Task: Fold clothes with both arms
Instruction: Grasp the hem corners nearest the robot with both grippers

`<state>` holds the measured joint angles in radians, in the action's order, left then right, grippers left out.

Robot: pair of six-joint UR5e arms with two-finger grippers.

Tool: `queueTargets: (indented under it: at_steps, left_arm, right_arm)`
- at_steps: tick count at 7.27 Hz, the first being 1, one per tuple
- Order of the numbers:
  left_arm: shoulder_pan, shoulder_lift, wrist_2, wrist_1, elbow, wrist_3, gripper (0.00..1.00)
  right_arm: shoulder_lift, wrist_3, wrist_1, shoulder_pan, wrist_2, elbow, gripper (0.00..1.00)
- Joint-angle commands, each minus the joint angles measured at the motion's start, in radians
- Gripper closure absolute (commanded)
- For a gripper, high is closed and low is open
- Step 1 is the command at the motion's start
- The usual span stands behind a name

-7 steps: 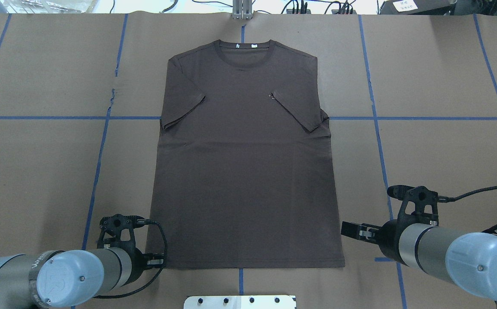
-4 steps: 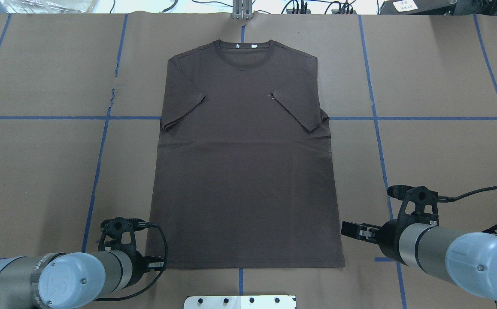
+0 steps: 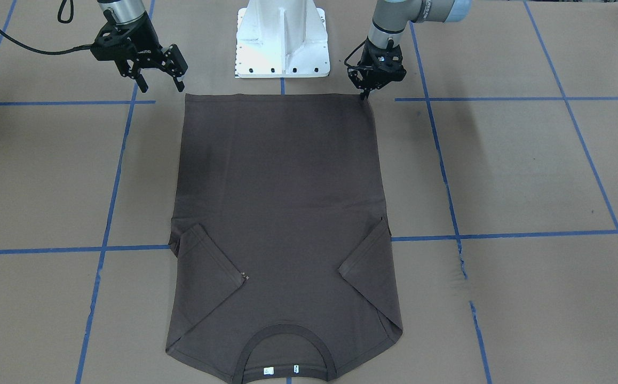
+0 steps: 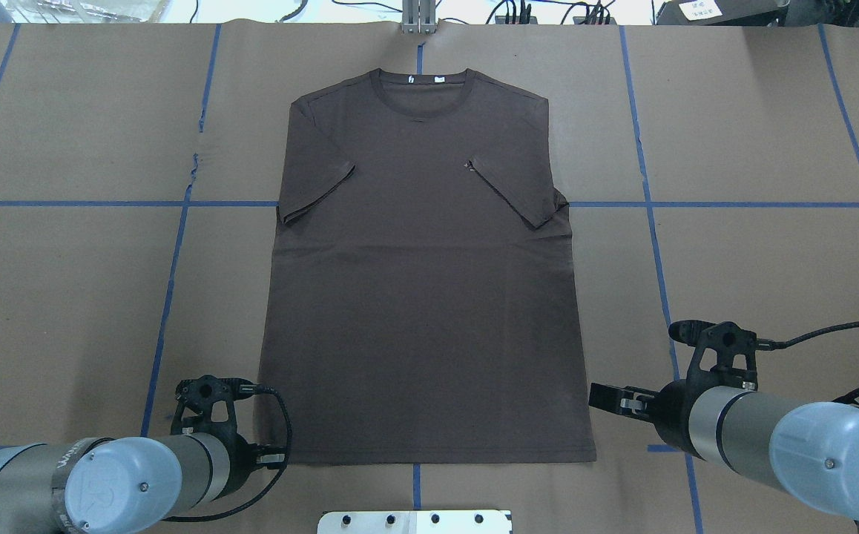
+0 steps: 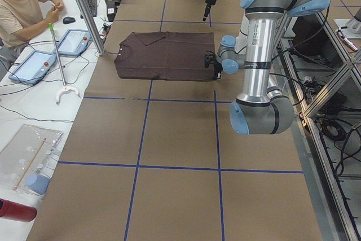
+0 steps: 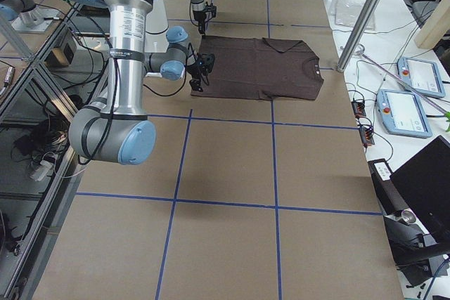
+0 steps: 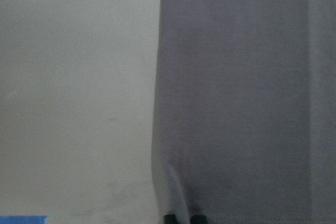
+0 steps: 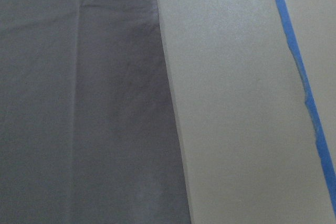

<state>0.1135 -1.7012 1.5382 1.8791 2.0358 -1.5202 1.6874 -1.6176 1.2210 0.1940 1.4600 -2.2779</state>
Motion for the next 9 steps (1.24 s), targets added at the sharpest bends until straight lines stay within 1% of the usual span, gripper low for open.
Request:
queueTargets:
  at_steps: [1, 2, 3, 4, 6, 8, 9]
  left_arm:
    - [0.000, -0.012, 0.002, 0.002, 0.003, -0.003, 1.00]
    - [0.000, -0.012, 0.002, 0.003, 0.003, -0.003, 1.00]
    - [0.000, -0.014, -0.001, 0.005, 0.001, -0.005, 1.00]
    - [0.000, -0.015, -0.003, 0.006, 0.001, -0.005, 1.00]
    - [0.000, -0.015, -0.009, 0.009, 0.004, -0.006, 1.00]
    - [0.000, -0.014, -0.026, 0.008, 0.010, -0.005, 1.00]
    - [0.000, -0.014, -0.036, 0.008, 0.010, -0.006, 1.00]
  right_arm:
    - [-0.002, -0.083, 0.002, -0.051, -0.045, 0.000, 0.13]
    - [-0.002, -0.119, 0.009, -0.097, -0.093, 0.001, 0.23]
    - [0.000, -0.161, 0.012, -0.126, -0.104, 0.006, 0.37]
    - [0.001, -0.168, 0.012, -0.151, -0.133, 0.027, 0.41]
    - [-0.009, -0.169, 0.011, -0.197, -0.188, 0.080, 0.42]
    - [-0.050, -0.170, 0.011, -0.205, -0.191, 0.125, 0.48]
    - [-0.075, -0.170, 0.011, -0.205, -0.191, 0.145, 0.49]
